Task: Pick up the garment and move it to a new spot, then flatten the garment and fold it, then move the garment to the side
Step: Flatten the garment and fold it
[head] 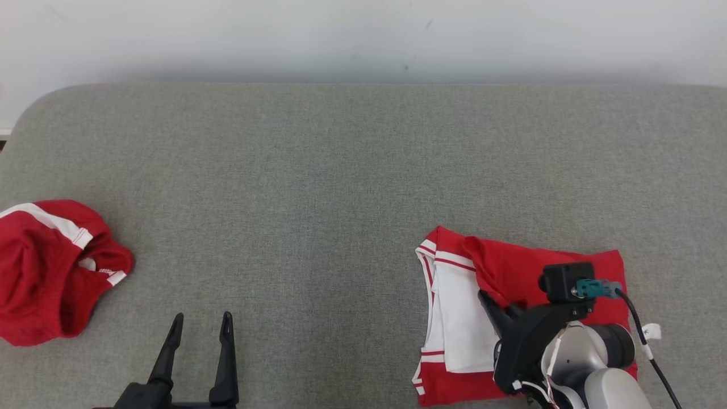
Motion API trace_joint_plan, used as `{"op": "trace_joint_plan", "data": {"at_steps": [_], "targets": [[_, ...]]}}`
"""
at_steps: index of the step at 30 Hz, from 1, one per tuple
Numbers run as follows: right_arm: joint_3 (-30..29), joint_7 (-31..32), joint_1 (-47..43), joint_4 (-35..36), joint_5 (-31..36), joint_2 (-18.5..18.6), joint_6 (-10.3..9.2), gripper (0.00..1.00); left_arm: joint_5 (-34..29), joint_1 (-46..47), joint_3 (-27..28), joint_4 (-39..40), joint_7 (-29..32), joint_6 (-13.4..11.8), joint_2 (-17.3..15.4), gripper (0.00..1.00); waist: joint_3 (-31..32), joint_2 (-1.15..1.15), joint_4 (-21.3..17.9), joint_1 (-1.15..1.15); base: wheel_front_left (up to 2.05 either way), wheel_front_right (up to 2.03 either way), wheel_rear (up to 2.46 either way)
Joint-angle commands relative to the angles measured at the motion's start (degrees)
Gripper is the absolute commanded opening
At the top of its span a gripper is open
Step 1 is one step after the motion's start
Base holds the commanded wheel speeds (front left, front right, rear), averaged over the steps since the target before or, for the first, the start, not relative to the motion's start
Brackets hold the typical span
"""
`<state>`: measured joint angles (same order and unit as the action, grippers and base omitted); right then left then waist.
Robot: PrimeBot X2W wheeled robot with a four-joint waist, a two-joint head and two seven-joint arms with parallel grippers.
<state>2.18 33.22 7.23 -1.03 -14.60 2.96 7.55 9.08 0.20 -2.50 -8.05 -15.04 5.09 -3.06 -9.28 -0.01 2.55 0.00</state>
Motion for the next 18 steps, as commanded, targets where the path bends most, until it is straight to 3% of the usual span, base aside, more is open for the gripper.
{"op": "trace_joint_plan", "data": {"at_steps": [1, 2, 3, 4, 11, 18], "targets": [[0.9, -0.9, 1.3, -1.2, -0.2, -0.2, -0.13, 0.0, 0.1, 0.4, 0.1, -0.2, -0.2, 0.1, 0.2, 1.0, -0.1, 0.01, 0.3, 0.0, 0.0, 0.0, 0.0], [1.6, -1.1, 1.6, -1.9, -0.8, -0.2, -0.13, 0.0, 0.1, 0.5, 0.0, -0.3, -0.2, 0.2, 0.2, 1.0, -0.2, 0.01, 0.4, 0.0, 0.0, 0.0, 0.0], [2.3, -1.0, 1.7, -2.6, -1.1, -0.2, -0.13, 0.88, 0.1, 0.6, -0.2, -0.4, -0.2, 0.2, 0.2, 1.0, -0.2, 0.01, 0.6, 0.0, 0.0, 0.0, 0.0], [2.9, -1.0, 1.9, -3.0, -2.1, -0.2, -0.13, 1.0, 0.1, 0.6, -0.2, -0.4, -0.2, 0.2, 0.2, 1.0, -0.1, 0.01, 0.7, 0.0, 0.0, 0.0, 0.0], [4.7, -2.0, 2.3, 1.9, -10.9, -0.1, -0.13, 1.0, 0.5, 0.2, 0.4, -0.6, -0.2, 0.1, 0.2, 1.0, 0.2, 0.01, 0.5, 0.0, 0.0, 0.0, 0.0], [-2.9, -4.7, 1.0, 9.4, -9.4, -0.1, -0.13, 1.0, 0.9, 0.0, -0.1, -0.5, -0.2, -0.4, 0.2, 1.0, 0.5, 0.01, 0.0, 0.0, 0.0, 0.0, 0.0]]}}
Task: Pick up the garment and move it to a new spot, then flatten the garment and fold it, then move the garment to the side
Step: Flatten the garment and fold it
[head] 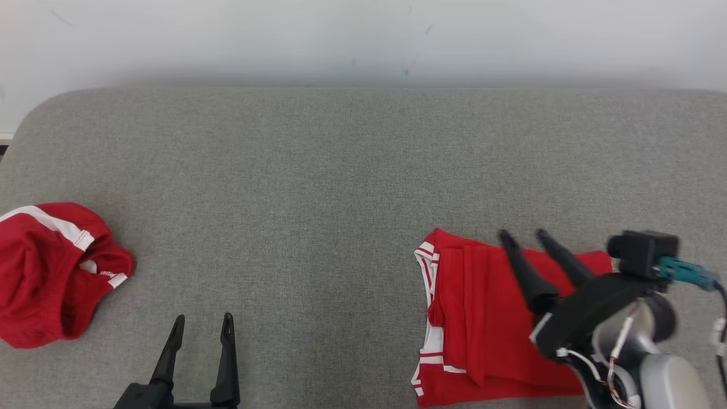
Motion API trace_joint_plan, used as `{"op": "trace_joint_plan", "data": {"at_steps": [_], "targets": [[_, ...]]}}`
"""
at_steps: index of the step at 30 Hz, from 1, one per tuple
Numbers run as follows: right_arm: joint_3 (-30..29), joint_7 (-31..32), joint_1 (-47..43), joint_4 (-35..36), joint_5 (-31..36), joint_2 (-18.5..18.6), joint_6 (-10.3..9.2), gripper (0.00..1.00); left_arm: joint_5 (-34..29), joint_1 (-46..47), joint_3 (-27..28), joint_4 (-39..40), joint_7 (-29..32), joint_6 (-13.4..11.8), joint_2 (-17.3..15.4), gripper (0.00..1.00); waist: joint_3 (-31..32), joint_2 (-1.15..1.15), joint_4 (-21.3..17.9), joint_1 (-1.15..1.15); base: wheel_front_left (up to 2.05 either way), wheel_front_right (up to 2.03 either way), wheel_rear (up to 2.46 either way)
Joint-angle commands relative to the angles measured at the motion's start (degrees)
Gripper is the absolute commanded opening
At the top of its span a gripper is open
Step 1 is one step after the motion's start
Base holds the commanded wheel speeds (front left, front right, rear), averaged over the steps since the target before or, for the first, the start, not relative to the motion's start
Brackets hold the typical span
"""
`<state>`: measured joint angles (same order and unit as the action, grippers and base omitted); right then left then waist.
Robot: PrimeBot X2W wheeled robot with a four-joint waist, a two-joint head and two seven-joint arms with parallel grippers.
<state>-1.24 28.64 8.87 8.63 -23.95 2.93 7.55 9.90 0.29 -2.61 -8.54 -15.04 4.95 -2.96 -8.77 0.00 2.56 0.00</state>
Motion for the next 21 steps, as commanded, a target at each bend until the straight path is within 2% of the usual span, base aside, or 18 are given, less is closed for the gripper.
{"op": "trace_joint_plan", "data": {"at_steps": [1, 5, 6, 7, 8, 9, 10, 11, 21], "targets": [[-1.3, -0.3, -1.3, 0.1, 1.5, -0.1, -0.13, 1.0, 0.2, 0.0, -0.1, 0.0, -0.2, -0.3, 0.1, 1.0, 0.0, 0.0, -0.1, 0.0, 0.0, 0.0, 0.0], [-7.3, -0.5, -3.8, -1.2, 7.3, -0.1, -0.13, 1.0, 0.3, 0.1, -0.4, -0.2, -0.2, -0.1, 0.1, 1.0, 0.2, 0.0, -0.1, 0.0, 0.0, 0.0, 0.0], [-8.2, -0.7, -4.5, -1.9, 8.5, -0.1, -0.13, 0.96, 0.3, 0.2, -0.6, -0.3, -0.2, 0.0, 0.1, 1.0, 0.2, 0.0, 0.1, 0.0, 0.0, 0.0, 0.0], [-9.1, -1.1, -5.2, -2.6, 9.3, -0.1, -0.13, 0.84, 0.3, 0.4, -0.6, -0.3, -0.2, 0.0, 0.1, 1.0, 0.2, 0.0, 0.2, 0.0, 0.0, 0.0, 0.0], [-9.7, -1.7, -5.9, -3.2, 10.5, -0.1, -0.13, 0.51, 0.4, 0.5, -0.7, -0.2, -0.2, 0.0, 0.1, 1.0, 0.2, 0.0, 0.3, 0.0, 0.0, 0.0, 0.0], [-10.3, -2.4, -6.3, -3.9, 11.6, -0.1, -0.13, 0.39, 0.4, 0.6, -0.7, -0.2, -0.2, -0.1, 0.1, 1.0, 0.2, 0.0, 0.4, 0.0, 0.0, 0.0, 0.0], [-10.7, -3.1, -6.6, -4.6, 12.6, -0.1, -0.13, 0.34, 0.4, 0.6, -0.7, -0.1, -0.2, -0.1, 0.1, 1.0, 0.1, 0.0, 0.5, 0.0, 0.0, 0.0, 0.0], [-10.8, -4.2, -6.8, -5.2, 13.7, -0.1, -0.13, 0.0, 0.4, 0.5, -0.7, -0.1, -0.2, -0.1, 0.1, 1.0, 0.1, 0.0, 0.5, 0.0, 0.0, 0.0, 0.0], [-4.9, -11.5, -0.6, -15.6, 19.4, -0.1, -0.13, 0.0, 0.5, 0.6, -1.4, -0.6, -0.2, 0.1, 0.1, 1.0, 0.0, 0.0, 1.3, 0.0, 0.0, 0.0, 0.0]]}}
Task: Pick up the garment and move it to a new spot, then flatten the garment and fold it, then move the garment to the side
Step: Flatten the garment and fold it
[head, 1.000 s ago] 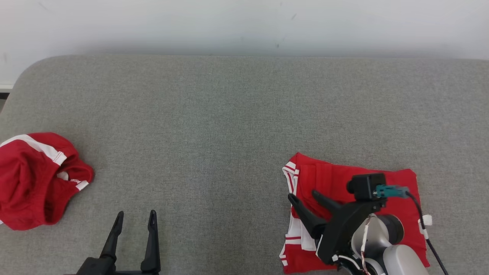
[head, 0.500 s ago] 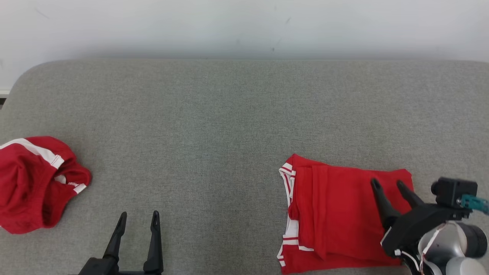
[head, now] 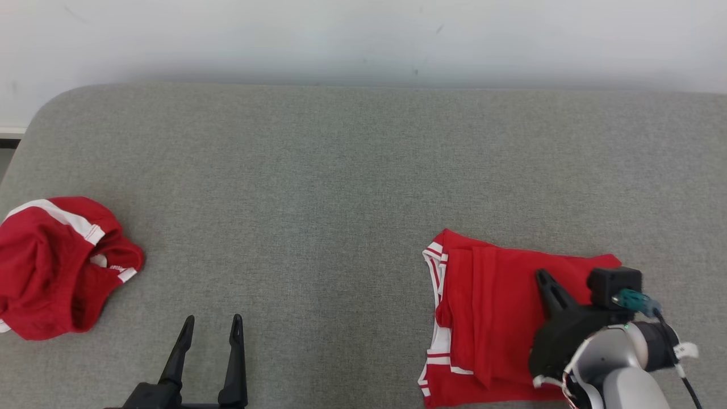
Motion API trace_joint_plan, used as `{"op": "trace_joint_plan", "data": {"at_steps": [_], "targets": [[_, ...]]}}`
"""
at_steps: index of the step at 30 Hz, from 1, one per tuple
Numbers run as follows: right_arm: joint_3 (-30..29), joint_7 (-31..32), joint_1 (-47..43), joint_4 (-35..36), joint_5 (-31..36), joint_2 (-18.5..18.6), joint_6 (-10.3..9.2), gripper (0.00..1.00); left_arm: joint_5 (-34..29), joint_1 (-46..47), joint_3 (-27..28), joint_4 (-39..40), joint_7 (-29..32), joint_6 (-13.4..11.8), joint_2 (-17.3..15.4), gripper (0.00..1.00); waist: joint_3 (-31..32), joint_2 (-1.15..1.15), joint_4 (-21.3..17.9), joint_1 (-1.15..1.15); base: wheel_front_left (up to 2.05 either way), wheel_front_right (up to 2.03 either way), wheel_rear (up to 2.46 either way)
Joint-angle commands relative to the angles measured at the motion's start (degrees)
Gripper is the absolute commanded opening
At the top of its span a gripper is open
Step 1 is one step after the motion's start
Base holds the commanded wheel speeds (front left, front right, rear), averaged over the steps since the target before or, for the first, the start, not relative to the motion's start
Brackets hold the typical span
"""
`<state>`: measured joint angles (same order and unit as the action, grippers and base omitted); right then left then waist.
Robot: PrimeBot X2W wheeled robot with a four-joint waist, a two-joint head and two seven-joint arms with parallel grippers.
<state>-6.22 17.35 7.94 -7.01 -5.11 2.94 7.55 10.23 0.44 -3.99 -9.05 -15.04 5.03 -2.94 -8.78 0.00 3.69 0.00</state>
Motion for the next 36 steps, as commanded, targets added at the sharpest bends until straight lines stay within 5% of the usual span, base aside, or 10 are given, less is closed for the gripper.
{"op": "trace_joint_plan", "data": {"at_steps": [1, 11, 26, 36], "targets": [[0.7, -0.2, 1.3, -1.3, 1.1, -0.1, -0.13, 0.0, 0.1, 0.5, -0.1, -0.1, -0.2, 0.0, 0.1, 1.0, 0.1, 0.0, 0.3, 0.0, 0.0, 0.0, 0.0], [4.9, 0.7, 9.8, -13.5, 5.1, -0.1, -0.13, 0.0, 0.0, -0.1, -0.2, -0.2, -0.2, 0.1, 0.1, 1.0, 0.2, 0.0, 2.6, 0.0, 0.0, 0.0, 0.0], [9.8, 1.7, 18.3, -21.2, 3.2, -0.2, -0.13, 0.0, 1.2, 1.1, -0.7, -0.1, -0.2, -0.5, 0.1, 1.0, -1.6, 0.0, 4.2, 0.0, 0.0, 0.0, 0.0], [17.5, 13.5, 23.3, -26.3, 2.3, -0.2, -0.13, 0.0, 1.6, 1.3, -0.9, -0.3, -0.2, -0.8, 0.1, 1.0, -1.7, 0.0, 4.6, 0.0, 0.0, 0.0, 0.0]]}}
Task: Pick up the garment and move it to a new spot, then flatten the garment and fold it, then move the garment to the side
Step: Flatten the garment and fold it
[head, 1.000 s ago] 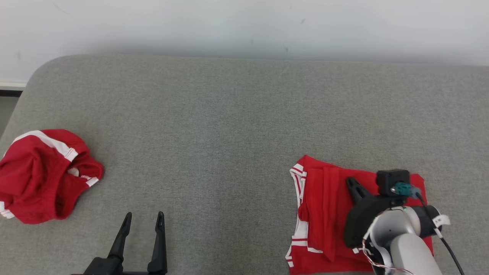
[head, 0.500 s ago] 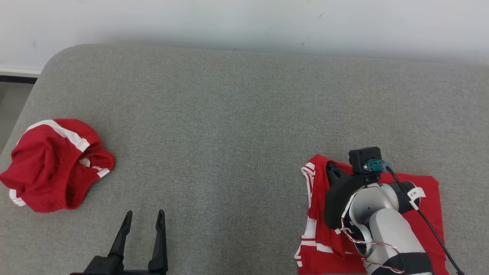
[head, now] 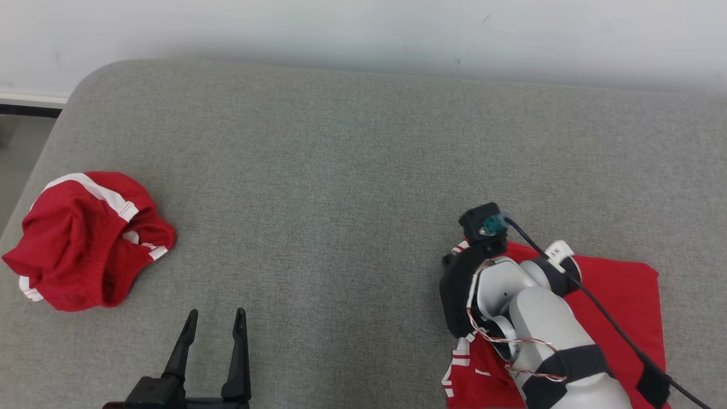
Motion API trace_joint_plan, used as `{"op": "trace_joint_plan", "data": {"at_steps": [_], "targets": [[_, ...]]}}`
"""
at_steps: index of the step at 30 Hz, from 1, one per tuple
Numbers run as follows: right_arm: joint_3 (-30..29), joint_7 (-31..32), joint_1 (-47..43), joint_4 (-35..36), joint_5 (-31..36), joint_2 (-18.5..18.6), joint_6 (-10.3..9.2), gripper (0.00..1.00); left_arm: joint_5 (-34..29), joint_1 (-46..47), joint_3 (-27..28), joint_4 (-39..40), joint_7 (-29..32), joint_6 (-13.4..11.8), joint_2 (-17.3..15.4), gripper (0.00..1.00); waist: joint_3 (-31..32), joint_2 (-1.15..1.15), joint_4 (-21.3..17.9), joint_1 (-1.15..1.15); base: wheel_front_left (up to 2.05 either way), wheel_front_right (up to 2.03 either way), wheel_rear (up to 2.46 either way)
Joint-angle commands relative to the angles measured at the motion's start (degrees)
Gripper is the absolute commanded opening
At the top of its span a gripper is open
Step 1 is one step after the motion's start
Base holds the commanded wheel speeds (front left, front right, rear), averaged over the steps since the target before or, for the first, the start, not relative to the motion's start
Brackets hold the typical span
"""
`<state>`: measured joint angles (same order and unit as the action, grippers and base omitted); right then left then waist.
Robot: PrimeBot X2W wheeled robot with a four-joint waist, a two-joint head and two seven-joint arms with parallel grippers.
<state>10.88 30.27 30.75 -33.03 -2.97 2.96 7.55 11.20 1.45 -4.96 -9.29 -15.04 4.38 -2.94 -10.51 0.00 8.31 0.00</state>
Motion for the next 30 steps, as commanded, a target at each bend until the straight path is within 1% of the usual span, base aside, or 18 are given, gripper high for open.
{"op": "trace_joint_plan", "data": {"at_steps": [1, 4, 6, 11, 15, 20, 23, 25, 27, 28, 29, 30], "targets": [[1.3, 2.0, 1.2, -0.4, 0.3, -0.2, -0.13, 0.0, 0.7, 0.3, 0.1, -0.1, -0.2, -0.2, 0.1, 1.0, 0.1, 0.0, 0.0, 0.0, 0.0, 0.0, 0.0], [3.5, 5.3, 2.9, -0.5, -0.8, -0.2, -0.13, 0.0, 0.8, 0.1, 0.0, -0.1, -0.2, -0.2, 0.1, 1.0, 0.4, 0.0, 0.2, 0.0, 0.0, 0.0, 0.0], [4.6, 5.8, 4.2, 0.4, -2.1, -0.1, -0.13, 0.0, 0.8, 0.2, -0.1, -0.2, -0.2, -0.2, 0.1, 1.0, 0.4, 0.0, 0.3, 0.0, 0.0, 0.0, 0.0], [5.9, 3.7, 6.1, 4.2, -6.2, -0.1, -0.13, 0.0, 0.8, 0.1, -0.1, -0.1, -0.2, -0.4, 0.1, 1.0, 0.6, 0.0, 0.4, 0.0, 0.0, 0.0, 0.0], [5.0, 1.0, 5.6, 10.2, -7.8, 1.1, -0.13, 0.0, 0.8, -0.4, 0.4, 0.2, -0.2, -0.8, 0.1, 1.0, 0.9, 0.0, 0.4, 0.0, 0.0, 0.0, 0.0], [-0.2, -2.0, -0.5, 20.4, -6.6, 3.5, -0.13, 0.0, 0.6, -1.3, 0.8, 0.5, -0.2, -0.7, 0.1, 1.0, 1.7, 0.0, -0.1, 0.0, 0.0, 0.0, 0.0], [-5.3, -2.8, -7.7, 27.4, -4.8, 5.0, -0.13, 0.0, 0.5, -1.6, 0.7, 0.6, -0.2, -0.6, 0.1, 1.0, 2.4, 0.0, -0.2, 0.0, 0.0, 0.0, 0.0], [-9.2, -3.0, -13.7, 31.9, -3.1, 5.1, -0.13, 0.0, 0.5, -1.9, 0.5, 0.7, -0.2, -0.6, 0.1, 1.0, 2.7, 0.0, -0.3, 0.0, 0.0, 0.0, 0.0], [-12.4, -3.3, -19.7, 36.2, -1.4, 4.4, -0.13, 0.0, 0.5, -2.3, 0.6, 0.9, -0.2, -0.6, 0.1, 1.0, 2.8, 0.0, -0.6, 0.0, 0.0, 0.0, 0.0], [-13.7, -3.7, -22.5, 38.0, -1.0, 4.0, -0.13, 0.0, 0.5, -2.3, 0.5, 0.9, -0.2, -0.5, 0.1, 1.0, 2.8, 0.0, -0.7, 0.0, 0.0, 0.0, 0.0], [-13.7, -3.7, -22.5, 38.0, -1.0, 4.0, -0.13, 0.0, 0.5, -2.3, 0.5, 0.9, -0.2, -0.5, 0.1, 1.0, 2.8, 0.0, -0.7, 0.0, 0.0, 0.0, 0.0], [-14.7, -4.1, -25.3, 40.0, -0.4, 3.4, -0.13, 0.0, 0.4, -2.4, 0.5, 0.9, -0.2, -0.5, 0.1, 1.0, 2.9, 0.0, -0.9, 0.0, 0.0, 0.0, 0.0]]}}
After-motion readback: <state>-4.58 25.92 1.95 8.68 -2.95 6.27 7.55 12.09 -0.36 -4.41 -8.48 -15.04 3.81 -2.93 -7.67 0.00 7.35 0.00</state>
